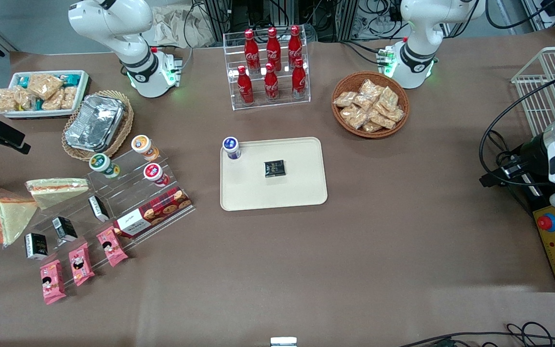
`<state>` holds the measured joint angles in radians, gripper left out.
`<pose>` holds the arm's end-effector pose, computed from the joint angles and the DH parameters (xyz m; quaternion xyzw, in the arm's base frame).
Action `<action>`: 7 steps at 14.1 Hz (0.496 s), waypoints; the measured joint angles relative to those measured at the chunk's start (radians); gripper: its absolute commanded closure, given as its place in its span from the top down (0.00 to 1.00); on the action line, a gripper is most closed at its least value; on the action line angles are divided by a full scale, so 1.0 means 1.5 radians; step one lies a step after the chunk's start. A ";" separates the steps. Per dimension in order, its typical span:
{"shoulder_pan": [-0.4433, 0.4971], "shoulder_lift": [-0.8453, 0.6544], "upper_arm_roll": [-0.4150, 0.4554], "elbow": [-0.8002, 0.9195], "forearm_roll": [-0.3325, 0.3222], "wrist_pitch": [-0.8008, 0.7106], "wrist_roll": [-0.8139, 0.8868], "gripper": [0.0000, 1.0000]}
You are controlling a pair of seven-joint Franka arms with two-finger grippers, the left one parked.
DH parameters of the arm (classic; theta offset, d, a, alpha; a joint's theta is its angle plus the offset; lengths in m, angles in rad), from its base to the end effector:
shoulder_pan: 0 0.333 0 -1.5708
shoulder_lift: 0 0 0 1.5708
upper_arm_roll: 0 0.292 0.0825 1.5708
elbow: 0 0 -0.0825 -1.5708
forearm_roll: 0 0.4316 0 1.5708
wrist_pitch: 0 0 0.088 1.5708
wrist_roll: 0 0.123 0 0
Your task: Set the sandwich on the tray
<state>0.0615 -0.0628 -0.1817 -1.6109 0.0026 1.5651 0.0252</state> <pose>0.5795 -0.0725 0.5998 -0.9973 0.0725 -0.0083 0.0066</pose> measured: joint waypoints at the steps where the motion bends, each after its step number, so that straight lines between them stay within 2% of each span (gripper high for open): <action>1: 0.000 0.000 0.000 0.000 0.000 0.000 0.001 0.99; 7: -0.003 -0.002 -0.007 0.001 0.000 -0.006 0.007 0.99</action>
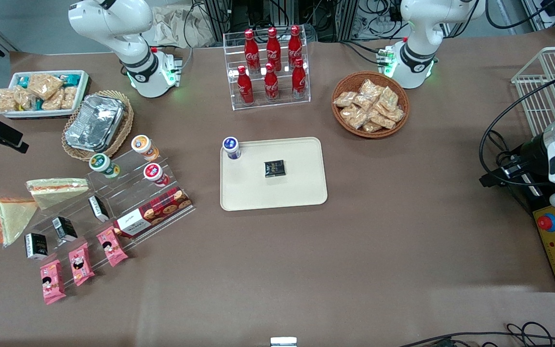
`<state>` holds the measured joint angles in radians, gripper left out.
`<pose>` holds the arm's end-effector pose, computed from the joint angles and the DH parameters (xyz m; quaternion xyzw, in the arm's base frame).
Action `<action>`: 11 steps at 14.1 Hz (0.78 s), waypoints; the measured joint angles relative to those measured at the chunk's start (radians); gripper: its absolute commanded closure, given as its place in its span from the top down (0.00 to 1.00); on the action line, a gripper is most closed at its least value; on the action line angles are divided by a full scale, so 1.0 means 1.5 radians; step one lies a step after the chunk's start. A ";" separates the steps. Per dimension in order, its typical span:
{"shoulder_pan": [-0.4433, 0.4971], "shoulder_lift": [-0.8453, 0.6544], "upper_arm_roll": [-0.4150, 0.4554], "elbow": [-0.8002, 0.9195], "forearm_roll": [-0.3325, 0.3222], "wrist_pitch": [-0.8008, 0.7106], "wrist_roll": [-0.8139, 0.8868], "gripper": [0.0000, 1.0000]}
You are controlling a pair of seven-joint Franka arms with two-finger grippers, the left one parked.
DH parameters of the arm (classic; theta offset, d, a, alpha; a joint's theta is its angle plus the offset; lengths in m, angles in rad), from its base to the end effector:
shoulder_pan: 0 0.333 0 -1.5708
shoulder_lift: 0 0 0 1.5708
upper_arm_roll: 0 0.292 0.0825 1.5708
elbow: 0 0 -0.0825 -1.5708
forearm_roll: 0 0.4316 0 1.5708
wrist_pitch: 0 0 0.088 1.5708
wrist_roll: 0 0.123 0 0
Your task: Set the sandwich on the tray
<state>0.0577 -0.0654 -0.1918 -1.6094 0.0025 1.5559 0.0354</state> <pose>0.5767 -0.0806 0.6011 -0.9964 0.0845 -0.0057 0.0072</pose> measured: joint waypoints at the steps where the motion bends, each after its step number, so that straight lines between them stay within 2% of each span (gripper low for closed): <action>1: -0.001 0.000 -0.005 0.000 0.000 -0.002 0.001 0.99; 8: -0.066 0.002 -0.085 0.000 0.000 0.003 0.001 0.99; 11: -0.114 0.011 -0.091 -0.006 0.000 0.041 -0.001 0.99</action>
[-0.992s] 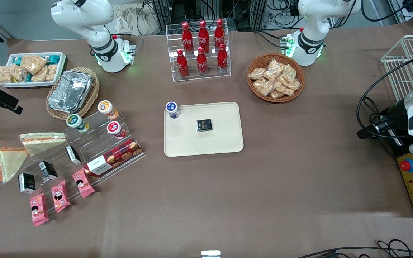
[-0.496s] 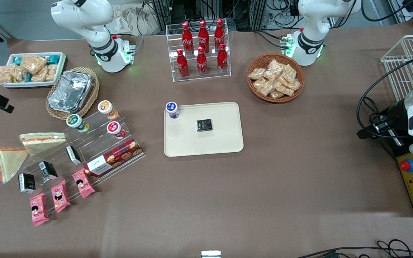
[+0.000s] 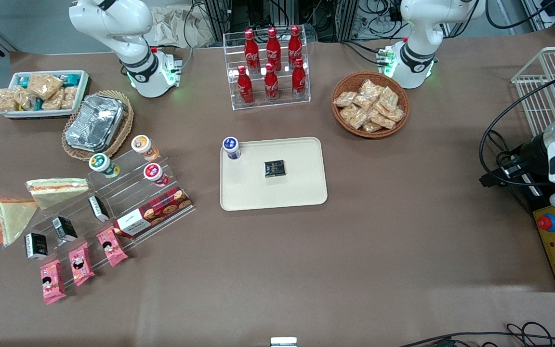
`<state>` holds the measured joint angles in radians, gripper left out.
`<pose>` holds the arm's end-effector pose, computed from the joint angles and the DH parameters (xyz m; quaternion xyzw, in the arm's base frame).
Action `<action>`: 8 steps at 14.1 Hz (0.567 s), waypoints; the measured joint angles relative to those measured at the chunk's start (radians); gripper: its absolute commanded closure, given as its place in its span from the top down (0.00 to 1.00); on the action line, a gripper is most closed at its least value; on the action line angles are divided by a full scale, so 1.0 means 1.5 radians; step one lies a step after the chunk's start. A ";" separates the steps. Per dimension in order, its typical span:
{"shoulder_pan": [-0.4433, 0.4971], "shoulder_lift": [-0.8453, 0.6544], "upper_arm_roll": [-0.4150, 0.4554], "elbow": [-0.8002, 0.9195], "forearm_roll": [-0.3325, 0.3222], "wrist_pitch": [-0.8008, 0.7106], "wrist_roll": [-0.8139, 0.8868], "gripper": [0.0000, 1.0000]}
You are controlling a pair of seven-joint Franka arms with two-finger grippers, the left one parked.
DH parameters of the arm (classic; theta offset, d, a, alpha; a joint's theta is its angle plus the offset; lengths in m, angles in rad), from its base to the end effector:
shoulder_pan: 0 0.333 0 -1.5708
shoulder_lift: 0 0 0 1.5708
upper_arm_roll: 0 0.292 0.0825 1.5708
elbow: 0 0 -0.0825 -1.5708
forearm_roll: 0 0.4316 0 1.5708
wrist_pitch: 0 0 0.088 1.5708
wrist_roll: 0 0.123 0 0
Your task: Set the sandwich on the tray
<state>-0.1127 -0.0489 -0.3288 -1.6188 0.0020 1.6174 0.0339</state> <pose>0.5356 -0.2571 0.5913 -0.9716 0.2354 -0.0238 0.0042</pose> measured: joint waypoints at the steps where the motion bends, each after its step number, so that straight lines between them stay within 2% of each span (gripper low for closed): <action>1: -0.011 0.008 0.000 -0.005 0.000 0.022 -0.003 0.99; 8: -0.018 0.126 0.004 -0.016 0.017 0.182 -0.011 0.99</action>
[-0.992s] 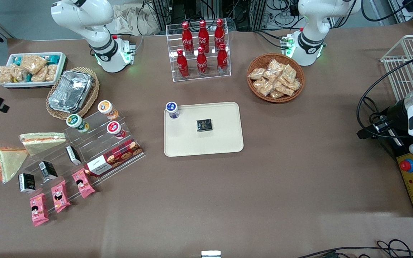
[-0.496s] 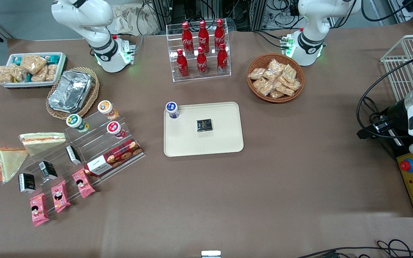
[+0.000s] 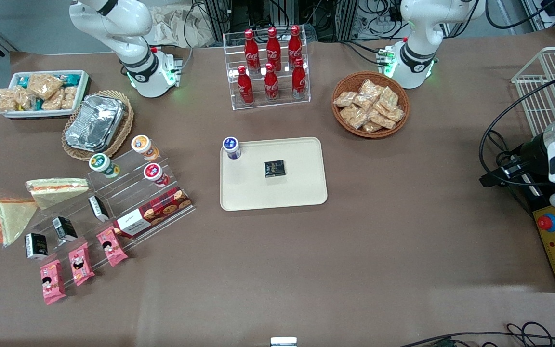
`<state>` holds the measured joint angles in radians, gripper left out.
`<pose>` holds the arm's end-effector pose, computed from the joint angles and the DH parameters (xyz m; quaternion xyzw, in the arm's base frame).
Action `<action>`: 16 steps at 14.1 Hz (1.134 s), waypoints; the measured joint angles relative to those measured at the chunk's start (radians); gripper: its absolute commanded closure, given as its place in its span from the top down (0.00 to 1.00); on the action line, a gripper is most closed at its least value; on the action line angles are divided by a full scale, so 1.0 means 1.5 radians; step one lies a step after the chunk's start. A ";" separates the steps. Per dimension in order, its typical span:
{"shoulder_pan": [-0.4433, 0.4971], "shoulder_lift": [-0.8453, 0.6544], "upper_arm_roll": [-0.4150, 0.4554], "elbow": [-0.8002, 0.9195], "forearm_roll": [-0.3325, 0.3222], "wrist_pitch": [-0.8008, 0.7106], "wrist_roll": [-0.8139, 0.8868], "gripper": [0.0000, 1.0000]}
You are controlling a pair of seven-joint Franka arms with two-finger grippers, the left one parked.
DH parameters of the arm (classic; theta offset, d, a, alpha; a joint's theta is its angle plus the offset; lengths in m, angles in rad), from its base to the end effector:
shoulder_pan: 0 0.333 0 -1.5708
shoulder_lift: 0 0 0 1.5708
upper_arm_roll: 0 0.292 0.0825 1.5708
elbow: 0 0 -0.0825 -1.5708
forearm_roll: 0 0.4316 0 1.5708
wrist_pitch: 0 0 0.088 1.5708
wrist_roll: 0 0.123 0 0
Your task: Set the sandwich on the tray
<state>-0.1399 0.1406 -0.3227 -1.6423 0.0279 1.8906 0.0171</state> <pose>0.5971 -0.2849 0.4920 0.9695 -0.2380 0.0542 0.0211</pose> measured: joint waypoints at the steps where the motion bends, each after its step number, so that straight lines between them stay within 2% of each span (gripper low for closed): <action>1: 0.000 0.017 0.000 0.000 0.005 0.016 0.000 0.99; 4: -0.001 0.058 0.000 0.000 0.030 0.054 -0.016 0.99; 5: -0.005 0.073 0.000 0.000 0.051 0.066 -0.045 0.99; 8: -0.048 0.124 -0.002 0.000 0.154 0.079 -0.187 0.99; 9: -0.060 0.139 -0.002 0.000 0.173 0.081 -0.224 0.99; 16: -0.056 0.176 0.003 0.001 0.181 0.101 -0.248 0.99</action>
<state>-0.2240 0.4043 -0.3181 -1.6411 0.2993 2.0417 -0.3553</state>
